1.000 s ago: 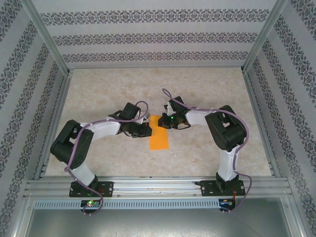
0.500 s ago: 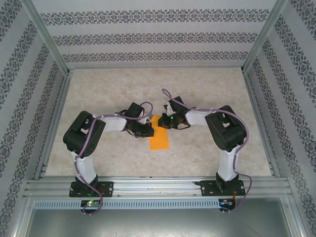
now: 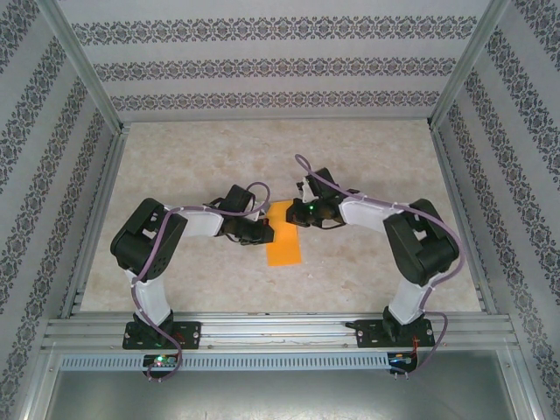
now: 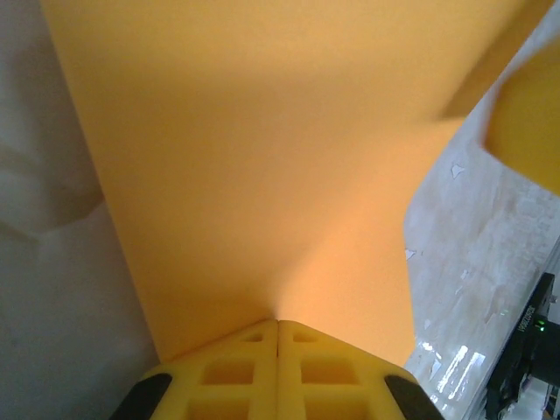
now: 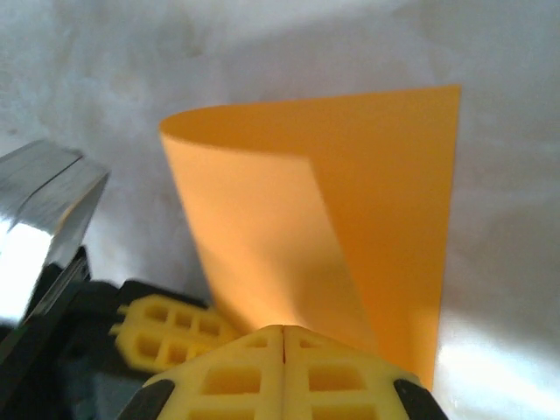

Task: Fold a paper plane with a square sheet of paper (fold left side to right side)
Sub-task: Hold the square sheet of paper at the center of the table.

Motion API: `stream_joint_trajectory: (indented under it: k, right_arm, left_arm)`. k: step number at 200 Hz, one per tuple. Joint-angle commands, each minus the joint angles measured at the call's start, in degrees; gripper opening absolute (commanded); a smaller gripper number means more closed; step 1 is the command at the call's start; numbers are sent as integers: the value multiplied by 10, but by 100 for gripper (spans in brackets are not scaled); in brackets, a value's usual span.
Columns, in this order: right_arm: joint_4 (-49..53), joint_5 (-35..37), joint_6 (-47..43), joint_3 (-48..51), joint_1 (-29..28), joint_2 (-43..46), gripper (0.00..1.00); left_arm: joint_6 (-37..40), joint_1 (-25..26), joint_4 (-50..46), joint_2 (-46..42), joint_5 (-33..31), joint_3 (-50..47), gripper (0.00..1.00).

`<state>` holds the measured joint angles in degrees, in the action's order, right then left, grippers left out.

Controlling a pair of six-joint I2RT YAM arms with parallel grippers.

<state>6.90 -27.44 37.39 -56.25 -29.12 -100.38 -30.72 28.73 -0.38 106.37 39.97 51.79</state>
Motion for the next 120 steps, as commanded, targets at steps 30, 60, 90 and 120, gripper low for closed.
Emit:
stream_joint_trajectory:
  k: [30, 60, 90, 120]
  right_arm:
    - [-6, -15, 31, 73, -52, 28, 0]
    - [-17, -4, 40, 84, -70, -1, 0]
    - [-2, 16, 42, 92, -76, -15, 0]
    - [28, 37, 34, 98, -76, -20, 0]
  left_arm:
    - [-22, 20, -35, 4, -42, -24, 0]
    - [-27, 21, -33, 1, -45, -24, 0]
    - [-35, 21, -26, -3, -33, -18, 1]
    - [-27, 21, -43, -12, -32, 9, 2]
